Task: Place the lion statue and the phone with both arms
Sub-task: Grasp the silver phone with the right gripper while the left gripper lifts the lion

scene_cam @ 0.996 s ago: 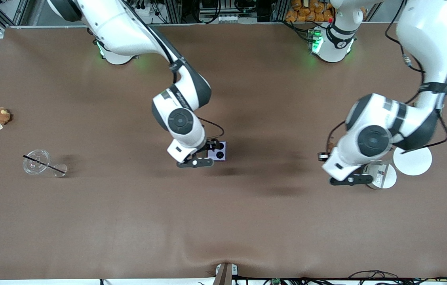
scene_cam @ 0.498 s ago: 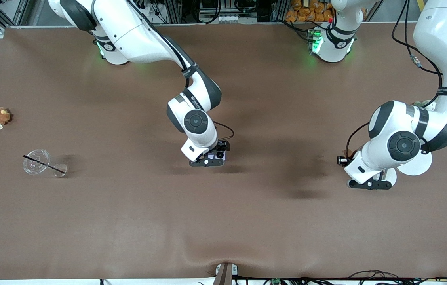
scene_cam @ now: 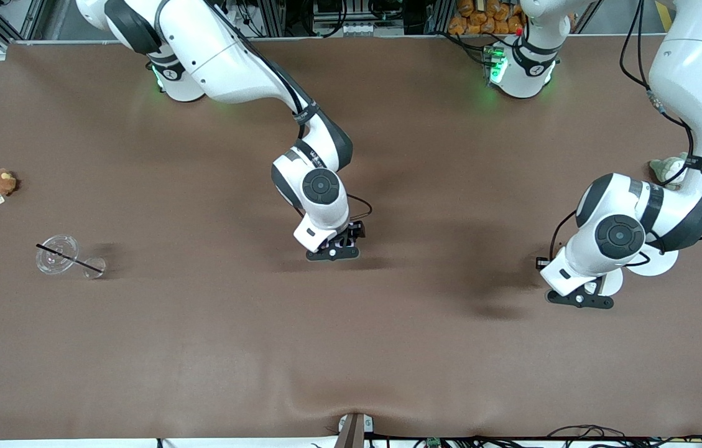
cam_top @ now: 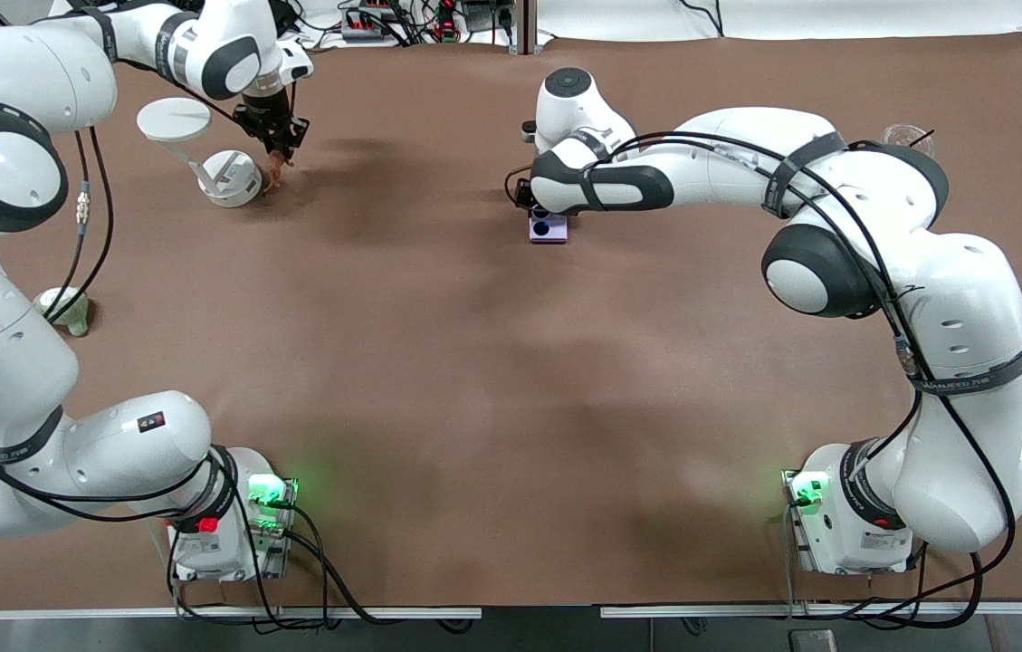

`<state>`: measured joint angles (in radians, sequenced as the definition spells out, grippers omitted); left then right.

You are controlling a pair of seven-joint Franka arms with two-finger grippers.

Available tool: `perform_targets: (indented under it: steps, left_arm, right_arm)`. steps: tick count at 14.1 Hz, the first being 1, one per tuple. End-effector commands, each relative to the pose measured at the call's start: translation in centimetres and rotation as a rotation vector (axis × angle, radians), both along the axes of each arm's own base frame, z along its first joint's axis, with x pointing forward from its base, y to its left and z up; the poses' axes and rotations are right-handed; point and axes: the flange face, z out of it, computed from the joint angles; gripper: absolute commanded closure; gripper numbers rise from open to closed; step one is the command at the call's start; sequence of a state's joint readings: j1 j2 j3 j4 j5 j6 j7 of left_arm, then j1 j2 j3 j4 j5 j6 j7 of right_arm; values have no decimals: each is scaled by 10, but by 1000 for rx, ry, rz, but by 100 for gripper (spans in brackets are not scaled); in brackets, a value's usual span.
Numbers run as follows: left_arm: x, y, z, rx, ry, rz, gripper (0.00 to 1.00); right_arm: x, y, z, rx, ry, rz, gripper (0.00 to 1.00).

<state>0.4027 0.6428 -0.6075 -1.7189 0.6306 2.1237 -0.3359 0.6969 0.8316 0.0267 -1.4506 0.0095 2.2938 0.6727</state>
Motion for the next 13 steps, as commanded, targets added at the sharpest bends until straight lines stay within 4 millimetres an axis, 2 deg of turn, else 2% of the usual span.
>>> perform_targets:
  steps: [1,5,8,13]
  left_arm:
    - [5,8,-8,12,-29,-39,100]
    - [10,11,-24,-7,-36,-42,100]
    - [10,22,-35,-3,-27,-29,100]
    - [8,35,-45,-15,-20,-5,100]
  right_arm:
    - [2,4,-6,-16,-18,-34,0]
    - [1,6,-17,-1,-29,-71,0]
    - [-3,10,-23,2,-30,-78,0]
    - [2,10,-14,13,-35,-132,0]
